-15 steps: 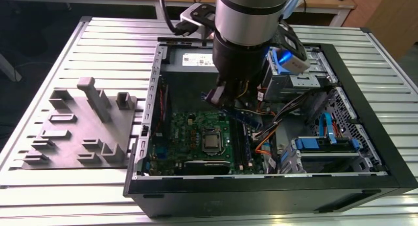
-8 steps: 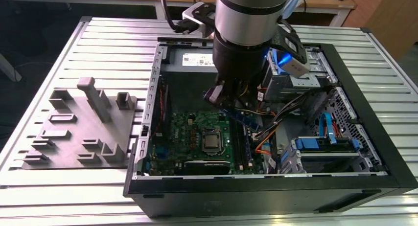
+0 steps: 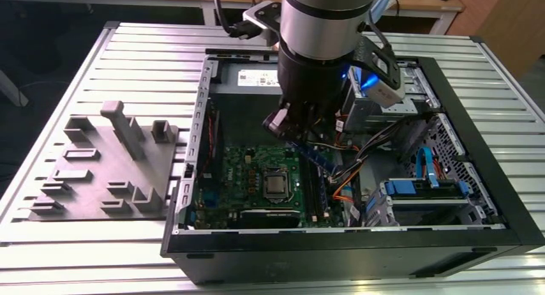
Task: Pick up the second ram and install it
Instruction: 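Insert the second ram into the second slot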
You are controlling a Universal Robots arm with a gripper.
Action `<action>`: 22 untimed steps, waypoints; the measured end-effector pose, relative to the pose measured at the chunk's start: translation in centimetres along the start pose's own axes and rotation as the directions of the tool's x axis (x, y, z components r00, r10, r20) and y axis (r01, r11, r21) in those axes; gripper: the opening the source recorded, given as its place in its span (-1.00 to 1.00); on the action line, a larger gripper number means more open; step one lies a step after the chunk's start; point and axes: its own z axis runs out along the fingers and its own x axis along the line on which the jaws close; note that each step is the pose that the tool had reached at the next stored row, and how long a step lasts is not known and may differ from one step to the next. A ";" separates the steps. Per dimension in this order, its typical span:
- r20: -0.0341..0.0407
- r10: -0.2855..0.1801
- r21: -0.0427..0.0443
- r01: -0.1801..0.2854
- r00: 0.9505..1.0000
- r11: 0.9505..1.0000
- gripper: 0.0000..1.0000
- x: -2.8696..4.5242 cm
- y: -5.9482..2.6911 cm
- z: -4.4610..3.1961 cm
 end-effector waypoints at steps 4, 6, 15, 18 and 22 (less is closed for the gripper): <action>0.002 0.051 0.004 -0.051 0.999 0.999 -0.84 0.00 0.00 0.01; 0.003 0.080 0.005 -0.080 0.997 0.997 -0.84 0.00 0.00 0.01; 0.009 0.217 0.014 -0.217 0.976 0.976 -0.84 0.00 0.00 0.05; 0.011 0.266 0.016 -0.267 0.964 0.964 -0.84 0.01 0.00 0.06; 0.015 0.335 0.020 -0.335 0.942 0.942 -0.84 0.01 0.00 0.08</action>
